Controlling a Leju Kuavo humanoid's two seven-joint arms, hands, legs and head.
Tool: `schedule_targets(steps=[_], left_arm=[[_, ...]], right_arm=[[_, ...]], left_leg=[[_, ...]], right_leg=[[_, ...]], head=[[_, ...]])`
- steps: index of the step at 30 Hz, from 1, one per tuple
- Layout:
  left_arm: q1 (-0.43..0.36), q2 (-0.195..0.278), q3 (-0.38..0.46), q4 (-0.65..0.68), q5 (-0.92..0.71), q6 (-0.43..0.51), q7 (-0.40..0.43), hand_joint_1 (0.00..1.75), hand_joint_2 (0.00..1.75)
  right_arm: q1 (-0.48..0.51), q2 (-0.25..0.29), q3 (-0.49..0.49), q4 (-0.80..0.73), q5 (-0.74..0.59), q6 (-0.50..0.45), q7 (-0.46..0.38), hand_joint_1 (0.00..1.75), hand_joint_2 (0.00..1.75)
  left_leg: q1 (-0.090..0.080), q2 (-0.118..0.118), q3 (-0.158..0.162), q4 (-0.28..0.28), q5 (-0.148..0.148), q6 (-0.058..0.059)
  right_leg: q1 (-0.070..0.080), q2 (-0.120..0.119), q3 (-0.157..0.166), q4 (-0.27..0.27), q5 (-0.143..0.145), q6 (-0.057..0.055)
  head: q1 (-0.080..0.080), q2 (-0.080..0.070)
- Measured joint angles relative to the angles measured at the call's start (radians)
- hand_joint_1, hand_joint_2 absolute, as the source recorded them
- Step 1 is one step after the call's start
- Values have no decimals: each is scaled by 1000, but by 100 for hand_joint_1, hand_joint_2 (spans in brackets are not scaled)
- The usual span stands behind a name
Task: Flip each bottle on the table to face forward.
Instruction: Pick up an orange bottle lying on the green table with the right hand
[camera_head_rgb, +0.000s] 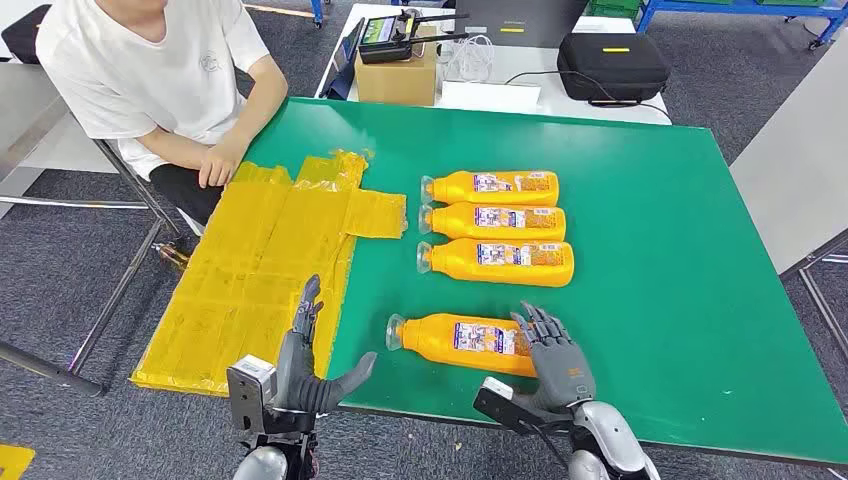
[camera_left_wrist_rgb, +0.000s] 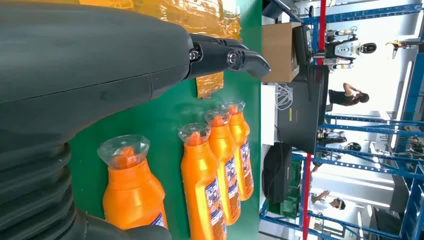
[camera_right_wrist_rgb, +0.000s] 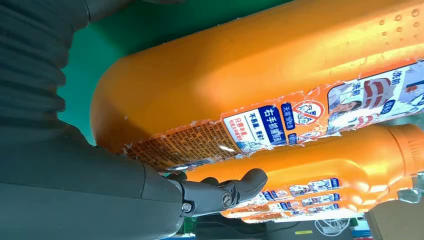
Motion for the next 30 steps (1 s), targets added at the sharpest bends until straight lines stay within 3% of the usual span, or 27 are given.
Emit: schedule_targets(steps=[20, 22, 24, 26, 30], left_arm=[[-10, 0, 0, 7, -13, 3, 0, 0, 175], [-10, 0, 0, 7, -13, 3, 0, 0, 175], [-11, 0, 0, 7, -14, 3, 0, 0, 175], [-14, 0, 1, 8, -15, 3, 0, 0, 175], [-24, -1, 4, 15, -18, 3, 1, 0, 175]], right_arm=[[-117, 21, 53, 134, -2, 16, 31, 5, 175], [-124, 22, 56, 143, -4, 22, 32, 72, 175], [-138, 23, 63, 161, -8, 37, 32, 154, 175], [-162, 20, 74, 188, -14, 56, 30, 175, 175], [-222, 9, 102, 257, -25, 96, 16, 175, 175]], left_leg=[[0, 2, 6, 0, 0, 0], [0, 3, 6, 0, 0, 0], [0, 4, 7, 0, 0, 0], [0, 7, 9, 0, 0, 0], [0, 10, 15, 0, -1, 1]], right_leg=[[0, 2, 5, 0, 0, 0], [0, 2, 5, 0, 0, 0], [0, 3, 5, 0, 0, 0], [0, 5, 6, 0, 0, 0], [0, 8, 10, -1, 1, 0]], head=[[0, 0], [0, 0], [0, 0], [0, 0], [0, 0]])
